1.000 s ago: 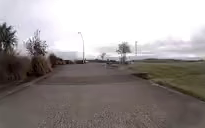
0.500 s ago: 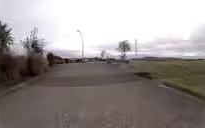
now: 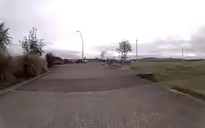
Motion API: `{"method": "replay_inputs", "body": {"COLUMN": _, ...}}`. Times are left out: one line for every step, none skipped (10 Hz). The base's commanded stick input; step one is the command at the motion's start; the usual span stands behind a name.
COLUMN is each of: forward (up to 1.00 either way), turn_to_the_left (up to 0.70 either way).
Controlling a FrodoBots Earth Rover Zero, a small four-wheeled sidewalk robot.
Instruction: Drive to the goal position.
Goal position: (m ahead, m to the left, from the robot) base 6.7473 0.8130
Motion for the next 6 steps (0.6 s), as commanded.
{"method": "replay_inputs", "body": {"forward": 0.70, "turn_to_the_left": 0.00}}
{"method": "replay_inputs", "body": {"forward": 0.70, "turn_to_the_left": 0.00}}
{"method": "replay_inputs", "body": {"forward": 0.70, "turn_to_the_left": 0.00}}
{"method": "replay_inputs", "body": {"forward": 0.70, "turn_to_the_left": 0.00}}
{"method": "replay_inputs", "body": {"forward": 0.70, "turn_to_the_left": 0.00}}
{"method": "replay_inputs", "body": {"forward": 0.70, "turn_to_the_left": 0.00}}
